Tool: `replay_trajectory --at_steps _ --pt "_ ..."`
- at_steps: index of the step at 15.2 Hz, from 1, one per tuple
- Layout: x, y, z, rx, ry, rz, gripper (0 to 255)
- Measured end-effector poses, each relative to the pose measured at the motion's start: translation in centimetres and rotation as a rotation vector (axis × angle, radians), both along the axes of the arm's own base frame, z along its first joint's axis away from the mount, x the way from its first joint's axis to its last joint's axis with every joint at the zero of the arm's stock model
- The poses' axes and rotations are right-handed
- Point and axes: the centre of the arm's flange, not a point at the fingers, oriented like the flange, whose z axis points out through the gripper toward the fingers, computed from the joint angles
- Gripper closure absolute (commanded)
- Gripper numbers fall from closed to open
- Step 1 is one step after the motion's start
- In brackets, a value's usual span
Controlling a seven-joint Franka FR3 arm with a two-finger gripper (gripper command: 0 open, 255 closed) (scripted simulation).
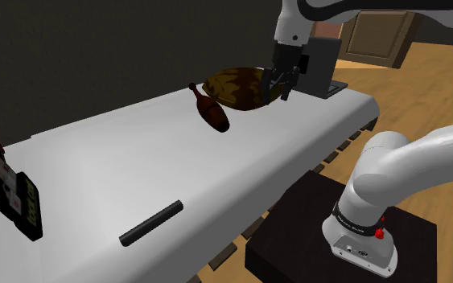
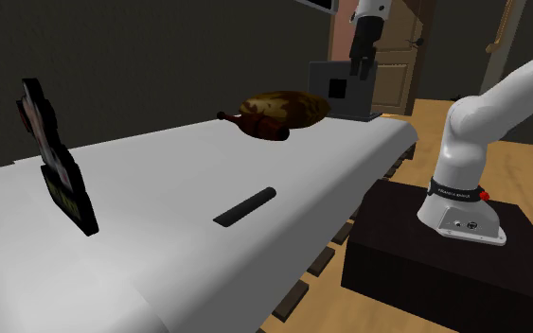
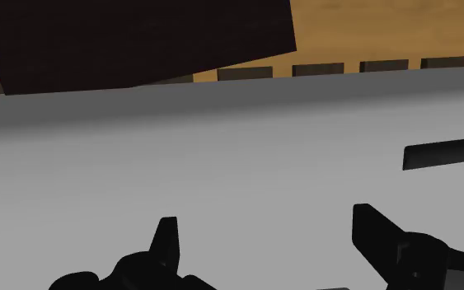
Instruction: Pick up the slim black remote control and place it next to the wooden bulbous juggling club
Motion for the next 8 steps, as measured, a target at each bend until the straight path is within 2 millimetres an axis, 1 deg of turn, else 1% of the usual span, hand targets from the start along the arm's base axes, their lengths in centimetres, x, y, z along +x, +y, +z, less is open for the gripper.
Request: replay_trajectory --at_steps 1,2,3,5,7,8 --pt "0.0 0.0 0.0 0.0 0.0 0.0 0" --pt "0.6 0.2 -0.1 -0.001 0.0 0.018 0" --pt "1.2 0.6 -0.8 -0.003 0.0 0.045 0" --pt "3.2 2.0 -1.6 -0.008 0.0 0.114 0" --pt "5.6 3.4 -2.8 -0.014 0.0 0.188 0" --pt "6.5 4.2 -3.4 -0.016 0.0 0.226 0"
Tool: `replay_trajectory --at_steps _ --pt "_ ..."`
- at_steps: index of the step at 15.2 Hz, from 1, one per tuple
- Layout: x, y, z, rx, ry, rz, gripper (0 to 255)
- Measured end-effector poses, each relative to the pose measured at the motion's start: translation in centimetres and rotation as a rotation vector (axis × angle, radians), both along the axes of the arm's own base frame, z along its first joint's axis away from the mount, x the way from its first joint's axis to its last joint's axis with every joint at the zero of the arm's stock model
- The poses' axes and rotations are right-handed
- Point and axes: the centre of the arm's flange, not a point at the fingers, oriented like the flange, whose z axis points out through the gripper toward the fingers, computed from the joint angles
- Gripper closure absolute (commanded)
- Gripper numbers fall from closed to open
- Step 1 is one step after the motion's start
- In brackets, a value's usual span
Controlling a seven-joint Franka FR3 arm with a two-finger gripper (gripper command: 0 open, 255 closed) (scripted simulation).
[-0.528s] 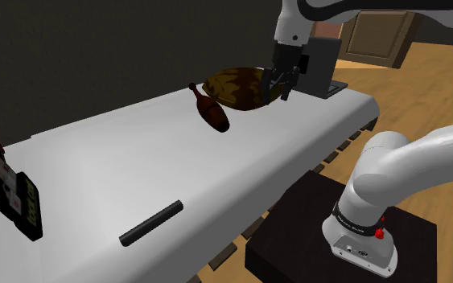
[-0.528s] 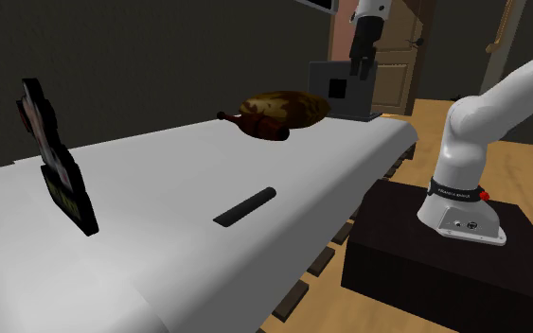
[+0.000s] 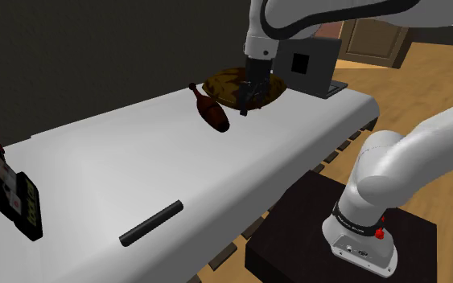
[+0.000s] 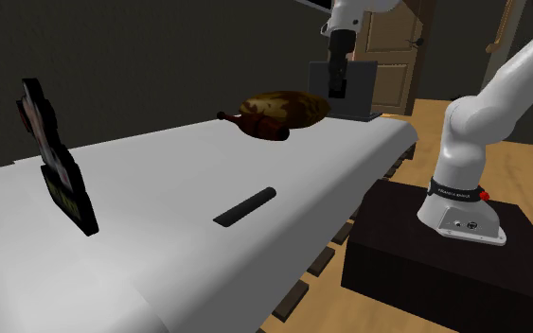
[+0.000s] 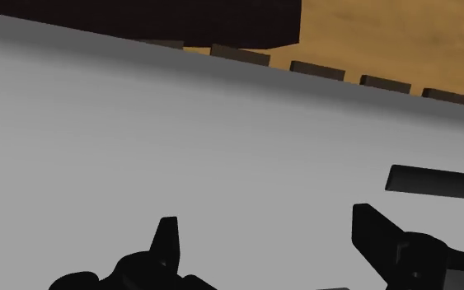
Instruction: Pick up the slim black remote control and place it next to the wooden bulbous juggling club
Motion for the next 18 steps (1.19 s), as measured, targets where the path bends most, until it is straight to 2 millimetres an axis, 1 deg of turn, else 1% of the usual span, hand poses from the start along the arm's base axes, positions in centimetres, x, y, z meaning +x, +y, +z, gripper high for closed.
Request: replay_trajectory --at_steps 2,6,8,12,14,16,18 --pt "2.0 1.4 -0.6 -0.006 -0.001 0.076 0" --pt "5.5 4.9 -3.2 -0.017 -0.001 0.228 0" --pt "7.0 7.2 -4.1 -0.021 -0.001 0.305 0" --pt "9.7 11.4 -6.4 -0.033 -0.002 0.457 0" --pt "10.9 13.6 -8.0 -0.038 -0.002 0.533 0" --pt "11.3 16.1 -9.2 -0.043 -0.003 0.61 0" --pt "12.2 18.6 -10.3 -0.049 -0.003 0.686 0"
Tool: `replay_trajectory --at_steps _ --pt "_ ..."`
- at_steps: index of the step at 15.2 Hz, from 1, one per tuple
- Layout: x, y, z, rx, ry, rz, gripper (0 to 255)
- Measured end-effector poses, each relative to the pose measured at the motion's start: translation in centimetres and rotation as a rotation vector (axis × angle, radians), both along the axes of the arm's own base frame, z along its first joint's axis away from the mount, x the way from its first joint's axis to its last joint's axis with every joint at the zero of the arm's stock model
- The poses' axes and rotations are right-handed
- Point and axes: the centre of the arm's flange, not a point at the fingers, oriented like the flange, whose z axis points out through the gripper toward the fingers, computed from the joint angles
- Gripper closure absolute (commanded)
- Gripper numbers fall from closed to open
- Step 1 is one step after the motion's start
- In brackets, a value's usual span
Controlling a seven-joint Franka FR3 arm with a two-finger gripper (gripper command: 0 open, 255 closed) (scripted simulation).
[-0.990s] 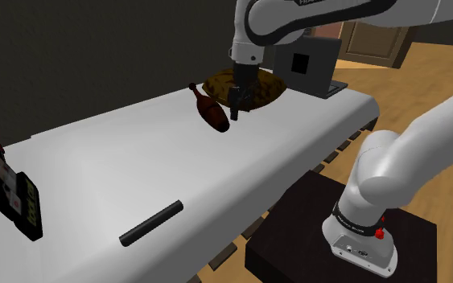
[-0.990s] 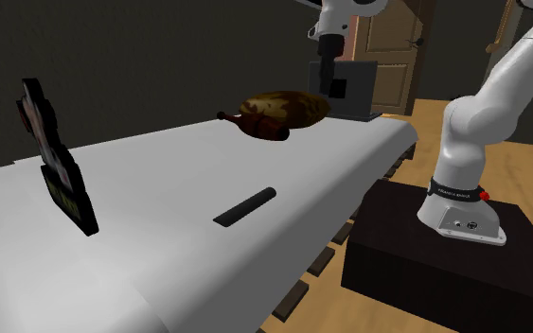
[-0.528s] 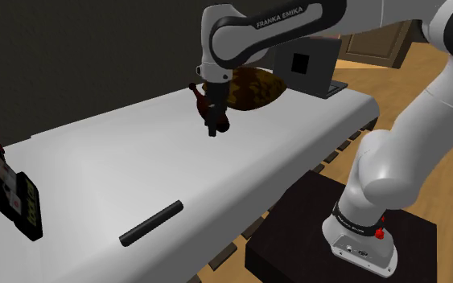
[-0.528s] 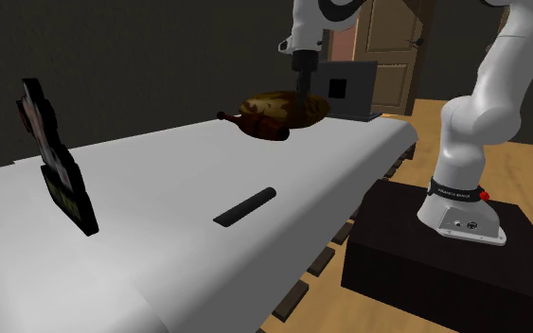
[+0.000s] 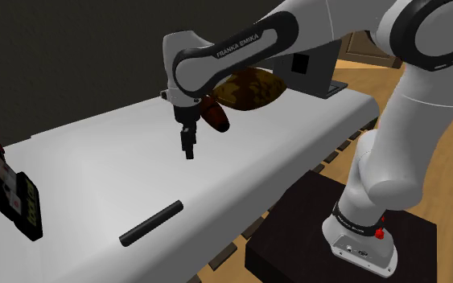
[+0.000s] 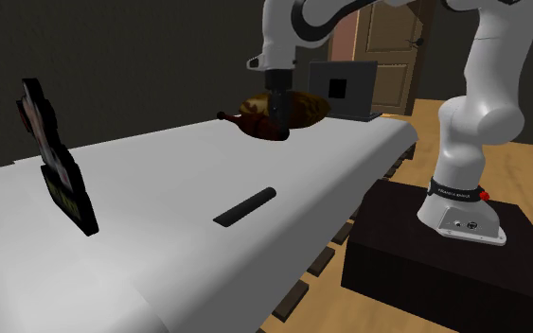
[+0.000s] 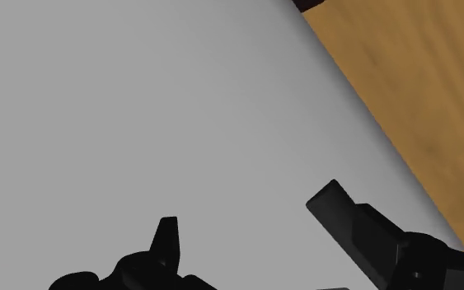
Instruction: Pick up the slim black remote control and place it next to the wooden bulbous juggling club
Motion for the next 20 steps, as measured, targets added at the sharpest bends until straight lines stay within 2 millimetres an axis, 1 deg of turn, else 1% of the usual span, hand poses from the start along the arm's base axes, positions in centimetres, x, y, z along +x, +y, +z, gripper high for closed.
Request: replay_trajectory --at_steps 1,2,7,10,14,16,20 --pt "0.3 0.9 -0.7 -0.003 0.0 0.038 0" --pt "0.8 2.3 -1.2 -0.006 0.0 0.076 0" --pt "0.9 8.6 -4.1 -0.019 -0.001 0.267 0" --pt "0.3 12.3 -6.5 -0.027 -0.001 0.382 0" --pt "-0.5 17.0 -9.0 -0.037 -0.001 0.534 0" --pt "-1.0 18.4 -9.7 -0.041 -0.001 0.581 0" --pt "-1.3 18.9 -11.8 -0.042 -0.001 0.596 0"
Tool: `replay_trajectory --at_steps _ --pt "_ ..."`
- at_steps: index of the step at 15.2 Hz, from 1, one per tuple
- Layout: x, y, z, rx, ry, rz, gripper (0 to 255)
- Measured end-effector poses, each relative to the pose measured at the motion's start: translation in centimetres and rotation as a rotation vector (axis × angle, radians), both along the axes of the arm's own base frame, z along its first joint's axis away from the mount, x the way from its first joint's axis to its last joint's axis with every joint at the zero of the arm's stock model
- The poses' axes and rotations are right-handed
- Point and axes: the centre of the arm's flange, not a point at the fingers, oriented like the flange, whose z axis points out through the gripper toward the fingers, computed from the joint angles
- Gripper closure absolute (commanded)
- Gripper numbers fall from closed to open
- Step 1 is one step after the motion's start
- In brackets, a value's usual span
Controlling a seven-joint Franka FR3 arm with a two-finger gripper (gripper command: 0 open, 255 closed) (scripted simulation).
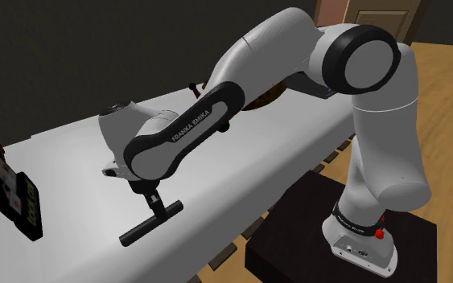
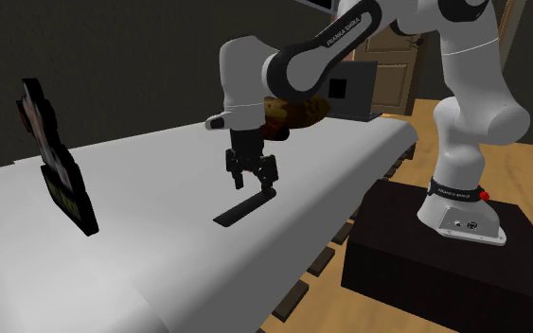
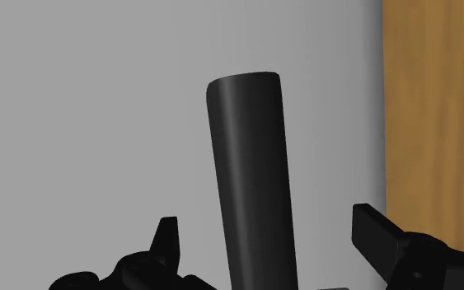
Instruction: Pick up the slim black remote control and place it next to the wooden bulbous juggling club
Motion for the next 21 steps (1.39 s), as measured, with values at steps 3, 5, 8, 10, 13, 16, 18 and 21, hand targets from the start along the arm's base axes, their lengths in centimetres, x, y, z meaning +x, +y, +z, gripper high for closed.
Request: replay_trajectory --at_steps 3,5,8,10,13,16,18,21 --pt "0.0 0.1 -1.6 0.0 0.0 0.001 0" --pt "-0.1 0.2 -1.9 0.0 0.0 0.001 0" --pt "-0.1 0.2 -2.0 0.0 0.0 0.001 0" --pt "-0.1 0.2 -2.0 0.0 0.0 0.001 255" --pt "0.0 0.1 -1.8 0.002 -0.005 -0.001 255" --pt "0.1 0.2 -1.8 0.0 -0.004 -0.003 255" --pt "0.1 0.2 -1.8 0.0 -0.004 -0.003 255" --pt "0.1 0.2 -1.6 0.001 -0.002 -0.001 255"
